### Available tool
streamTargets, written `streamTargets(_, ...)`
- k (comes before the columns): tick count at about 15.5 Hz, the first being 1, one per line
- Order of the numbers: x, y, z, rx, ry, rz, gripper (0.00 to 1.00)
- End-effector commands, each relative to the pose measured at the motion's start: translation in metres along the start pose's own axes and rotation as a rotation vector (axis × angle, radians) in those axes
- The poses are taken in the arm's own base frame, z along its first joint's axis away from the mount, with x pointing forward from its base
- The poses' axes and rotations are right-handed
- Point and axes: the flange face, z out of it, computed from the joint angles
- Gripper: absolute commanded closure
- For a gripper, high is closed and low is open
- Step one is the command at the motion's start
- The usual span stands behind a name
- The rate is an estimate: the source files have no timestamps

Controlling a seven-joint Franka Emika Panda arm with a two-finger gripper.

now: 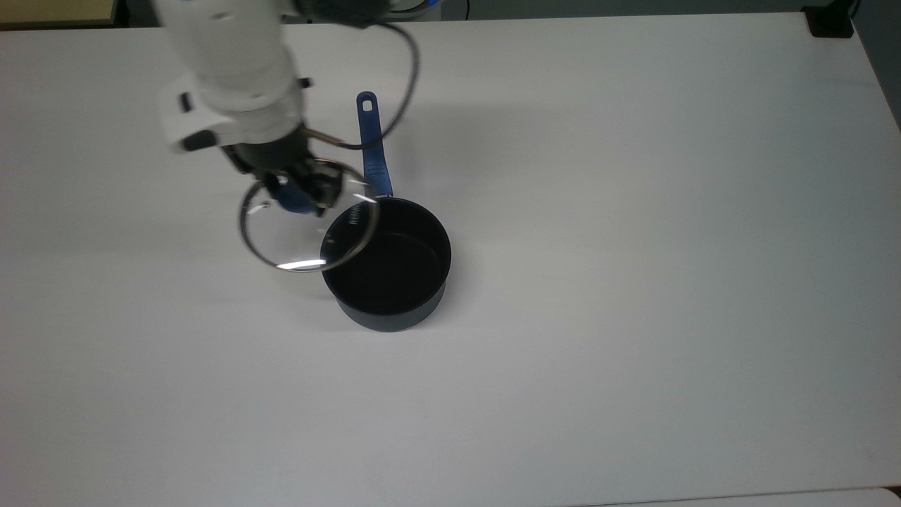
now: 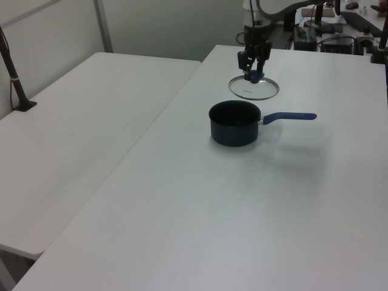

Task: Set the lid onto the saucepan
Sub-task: 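Lift the glass lid by its knob and carry it toward the saucepan, then lower the glass lid onto the rim of the dark blue saucepan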

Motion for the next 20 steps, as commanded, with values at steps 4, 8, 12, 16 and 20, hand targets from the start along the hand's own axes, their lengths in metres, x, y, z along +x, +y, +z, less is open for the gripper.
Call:
streamTargets(4,-0.022,-0.072,0.003,0.004,-0.023,-0.009,0.57)
streamTargets(8,-0.02,-0.078,0.019,-0.007,-0.032,-0.004,0.57)
streamTargets(12,-0.021,-0.09,0.031,-0.013,-0.042,-0.018,0.57)
streamTargets(16,-0.013,-0.096,0.044,-0.017,-0.039,0.006,0.57)
streamTargets(20,-0.006,-0.099,0.043,-0.004,-0.004,0.044,0.57)
